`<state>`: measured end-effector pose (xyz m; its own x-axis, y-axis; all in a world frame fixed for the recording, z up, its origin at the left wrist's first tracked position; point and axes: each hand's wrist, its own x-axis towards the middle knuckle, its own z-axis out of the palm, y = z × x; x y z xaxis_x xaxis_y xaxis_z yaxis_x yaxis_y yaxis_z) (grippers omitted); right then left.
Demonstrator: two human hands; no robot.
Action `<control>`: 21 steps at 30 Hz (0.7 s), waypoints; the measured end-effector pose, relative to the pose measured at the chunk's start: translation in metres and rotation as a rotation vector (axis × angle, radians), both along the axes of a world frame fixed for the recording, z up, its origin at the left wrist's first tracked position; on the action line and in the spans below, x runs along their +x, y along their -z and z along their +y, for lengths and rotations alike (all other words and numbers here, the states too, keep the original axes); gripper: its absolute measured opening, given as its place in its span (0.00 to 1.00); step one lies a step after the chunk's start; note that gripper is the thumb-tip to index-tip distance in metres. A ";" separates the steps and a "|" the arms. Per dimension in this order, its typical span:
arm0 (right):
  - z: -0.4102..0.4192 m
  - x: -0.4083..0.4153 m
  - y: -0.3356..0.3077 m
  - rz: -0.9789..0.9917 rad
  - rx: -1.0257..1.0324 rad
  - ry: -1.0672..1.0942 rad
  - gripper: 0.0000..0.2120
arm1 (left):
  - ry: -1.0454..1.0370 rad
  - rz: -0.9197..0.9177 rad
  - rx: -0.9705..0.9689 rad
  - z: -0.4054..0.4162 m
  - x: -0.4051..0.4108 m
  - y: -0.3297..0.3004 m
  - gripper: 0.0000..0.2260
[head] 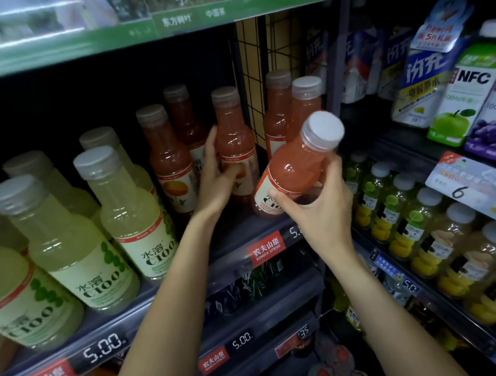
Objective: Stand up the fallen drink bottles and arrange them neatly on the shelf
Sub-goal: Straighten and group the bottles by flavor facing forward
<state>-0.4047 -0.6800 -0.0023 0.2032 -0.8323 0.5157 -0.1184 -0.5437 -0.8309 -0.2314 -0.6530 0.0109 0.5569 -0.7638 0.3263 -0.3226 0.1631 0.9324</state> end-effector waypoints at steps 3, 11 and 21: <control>-0.002 0.005 -0.004 0.082 -0.045 -0.004 0.37 | -0.001 -0.039 0.051 -0.002 0.007 -0.001 0.35; -0.010 0.013 -0.013 0.173 -0.069 -0.003 0.37 | -0.231 -0.038 -0.023 -0.014 -0.005 0.000 0.29; -0.011 0.023 -0.021 0.307 -0.189 -0.018 0.37 | -0.228 0.069 -0.118 -0.008 -0.004 0.004 0.22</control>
<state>-0.3820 -0.6911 0.0183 0.3864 -0.7231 0.5725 -0.3361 -0.6884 -0.6427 -0.2354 -0.6606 0.0064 0.7342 -0.5752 0.3607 -0.2995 0.2025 0.9324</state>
